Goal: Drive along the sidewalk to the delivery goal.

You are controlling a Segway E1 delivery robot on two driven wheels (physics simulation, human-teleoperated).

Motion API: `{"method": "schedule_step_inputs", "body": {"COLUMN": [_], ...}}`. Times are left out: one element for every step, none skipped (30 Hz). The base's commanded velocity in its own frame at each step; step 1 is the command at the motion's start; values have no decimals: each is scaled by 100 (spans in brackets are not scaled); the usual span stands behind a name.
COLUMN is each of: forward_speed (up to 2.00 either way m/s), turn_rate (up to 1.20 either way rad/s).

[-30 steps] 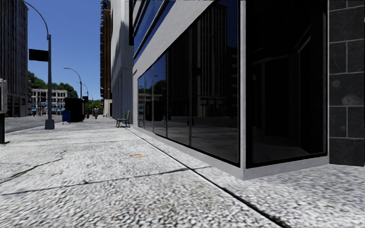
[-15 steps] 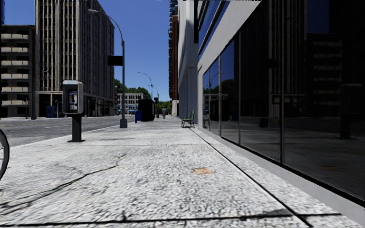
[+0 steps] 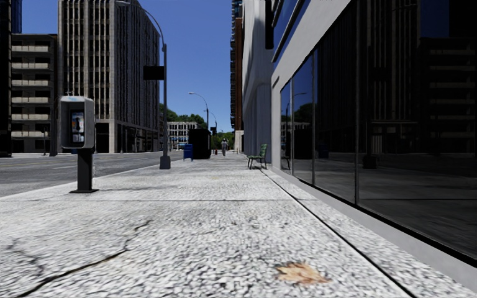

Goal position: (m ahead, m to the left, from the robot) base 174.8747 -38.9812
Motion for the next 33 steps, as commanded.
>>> {"method": "schedule_step_inputs", "body": {"forward_speed": [200,200,200,200,200,200,200,200,200,200,200,200,200,200,200,200,200,200,200,200,200,200,200,200,200,200,200,200,200,200,200,200,200], "turn_rate": [0,0,0,0,0,0,0,0,1,1,12,20,23,23,24,24,24,24,24,24,24,24,24,0,0,0,0,0,0,0,0,0,0]}}
